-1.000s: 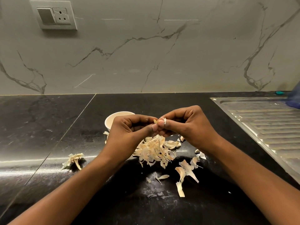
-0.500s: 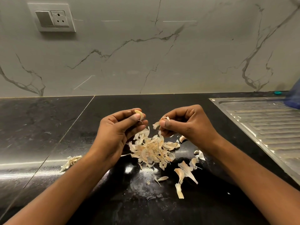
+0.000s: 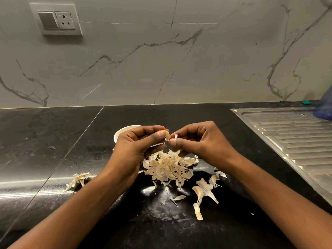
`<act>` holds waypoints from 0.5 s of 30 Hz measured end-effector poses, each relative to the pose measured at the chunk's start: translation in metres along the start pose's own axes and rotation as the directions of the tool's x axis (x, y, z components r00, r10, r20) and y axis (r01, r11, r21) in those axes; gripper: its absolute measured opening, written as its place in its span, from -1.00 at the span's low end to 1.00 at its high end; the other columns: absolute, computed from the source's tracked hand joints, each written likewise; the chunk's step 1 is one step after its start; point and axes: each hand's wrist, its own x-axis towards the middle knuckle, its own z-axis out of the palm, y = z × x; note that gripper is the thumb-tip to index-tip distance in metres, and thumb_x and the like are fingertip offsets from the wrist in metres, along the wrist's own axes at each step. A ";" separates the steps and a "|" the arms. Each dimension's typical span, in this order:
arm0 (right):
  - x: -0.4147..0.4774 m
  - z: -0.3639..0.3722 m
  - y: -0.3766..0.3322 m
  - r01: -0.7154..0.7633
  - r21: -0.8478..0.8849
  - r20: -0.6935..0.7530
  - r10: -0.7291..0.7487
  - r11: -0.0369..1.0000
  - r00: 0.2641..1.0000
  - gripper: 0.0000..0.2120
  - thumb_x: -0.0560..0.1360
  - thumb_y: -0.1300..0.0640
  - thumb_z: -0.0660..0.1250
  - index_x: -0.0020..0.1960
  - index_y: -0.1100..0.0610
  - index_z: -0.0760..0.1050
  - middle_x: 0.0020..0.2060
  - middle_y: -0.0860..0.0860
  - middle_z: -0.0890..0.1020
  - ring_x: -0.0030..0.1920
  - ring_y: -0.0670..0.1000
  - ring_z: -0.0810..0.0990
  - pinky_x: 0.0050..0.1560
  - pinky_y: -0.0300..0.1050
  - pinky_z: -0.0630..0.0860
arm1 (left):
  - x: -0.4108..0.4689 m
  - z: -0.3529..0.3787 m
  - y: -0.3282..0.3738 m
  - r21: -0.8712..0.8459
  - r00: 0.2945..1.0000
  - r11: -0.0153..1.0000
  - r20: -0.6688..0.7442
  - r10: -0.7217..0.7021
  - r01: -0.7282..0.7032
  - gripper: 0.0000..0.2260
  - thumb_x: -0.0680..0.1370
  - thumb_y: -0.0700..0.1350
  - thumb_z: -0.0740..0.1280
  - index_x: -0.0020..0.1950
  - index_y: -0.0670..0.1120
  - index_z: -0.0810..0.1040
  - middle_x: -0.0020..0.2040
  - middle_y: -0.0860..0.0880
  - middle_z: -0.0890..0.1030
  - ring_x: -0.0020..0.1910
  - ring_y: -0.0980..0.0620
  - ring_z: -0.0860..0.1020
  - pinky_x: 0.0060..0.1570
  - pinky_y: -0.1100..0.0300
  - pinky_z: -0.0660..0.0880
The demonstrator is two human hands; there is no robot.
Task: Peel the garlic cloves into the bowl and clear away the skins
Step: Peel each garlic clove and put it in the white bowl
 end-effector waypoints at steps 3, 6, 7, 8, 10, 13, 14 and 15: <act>0.000 0.003 0.002 0.002 -0.018 0.010 -0.002 1.000 1.000 -0.83 0.52 0.21 0.54 0.10 0.23 0.72 -0.12 0.08 0.79 -0.10 0.06 0.79 -0.09 -0.06 0.74 | 0.001 0.001 -0.002 0.029 1.000 0.999 0.006 0.016 -0.016 -0.83 0.51 -0.25 0.45 0.08 -0.25 0.70 -0.01 -0.20 0.76 -0.02 -0.09 0.74 -0.01 0.15 0.69; 0.001 0.004 0.004 0.021 -0.044 0.002 -0.021 0.999 1.000 -0.85 0.55 0.22 0.52 0.10 0.23 0.71 -0.12 0.08 0.78 -0.11 0.06 0.79 -0.09 -0.08 0.73 | 0.001 0.002 -0.002 0.005 1.000 1.000 -0.008 0.015 -0.015 -0.82 0.49 -0.26 0.45 0.07 -0.26 0.70 -0.09 -0.20 0.75 -0.17 -0.02 0.70 -0.13 0.23 0.67; 0.001 0.004 0.004 0.030 -0.046 -0.003 -0.031 0.998 1.000 -0.86 0.56 0.23 0.51 0.10 0.24 0.70 -0.12 0.09 0.78 -0.10 0.07 0.79 -0.09 -0.06 0.73 | 0.001 0.002 -0.001 0.002 1.000 1.000 -0.004 0.017 -0.017 -0.80 0.48 -0.25 0.45 0.08 -0.28 0.69 -0.10 -0.21 0.74 -0.19 -0.02 0.69 -0.16 0.23 0.67; 0.002 0.003 0.004 0.040 -0.046 -0.009 -0.040 0.998 0.999 -0.87 0.56 0.24 0.50 0.10 0.24 0.70 -0.12 0.09 0.78 -0.10 0.08 0.79 -0.09 -0.05 0.74 | 0.001 0.002 0.000 -0.001 1.000 1.000 0.002 0.022 -0.022 -0.77 0.46 -0.25 0.45 0.09 -0.29 0.68 -0.10 -0.22 0.74 -0.21 -0.03 0.69 -0.18 0.23 0.66; 0.001 0.002 0.004 0.060 -0.061 -0.019 -0.061 0.996 0.998 -0.87 0.58 0.23 0.49 0.11 0.23 0.70 -0.13 0.08 0.78 -0.11 0.09 0.79 -0.08 0.00 0.75 | 0.000 0.002 0.001 0.000 0.999 0.999 0.004 0.035 -0.035 -0.74 0.45 -0.24 0.46 0.11 -0.30 0.67 -0.09 -0.24 0.73 -0.21 -0.05 0.69 -0.19 0.23 0.66; 0.001 0.002 0.004 0.108 -0.146 -0.018 -0.112 0.983 0.994 -0.88 0.60 0.20 0.48 0.10 0.21 0.71 -0.14 0.05 0.78 -0.14 0.08 0.78 -0.07 0.14 0.75 | 0.000 0.001 0.001 0.017 0.999 0.999 0.013 0.051 -0.051 -0.71 0.45 -0.24 0.46 0.16 -0.27 0.67 -0.05 -0.24 0.74 -0.19 -0.05 0.70 -0.15 0.22 0.66; 0.001 0.002 0.005 0.127 -0.177 -0.020 -0.132 0.976 0.991 -0.89 0.60 0.20 0.47 0.09 0.20 0.72 -0.16 0.03 0.77 -0.15 0.07 0.78 -0.08 0.16 0.74 | 0.000 0.001 0.000 0.029 0.998 0.998 0.021 0.056 -0.057 -0.70 0.46 -0.24 0.46 0.18 -0.26 0.68 -0.04 -0.24 0.74 -0.19 -0.05 0.70 -0.13 0.21 0.67; 0.001 0.003 0.005 0.146 -0.207 -0.025 -0.154 0.967 0.988 -0.90 0.61 0.20 0.47 0.09 0.19 0.72 -0.17 0.02 0.77 -0.16 0.06 0.78 -0.09 0.17 0.74 | -0.001 0.001 0.000 0.046 0.998 0.997 0.029 0.064 -0.066 -0.70 0.46 -0.24 0.46 0.19 -0.25 0.69 -0.04 -0.25 0.74 -0.18 -0.05 0.70 -0.12 0.21 0.67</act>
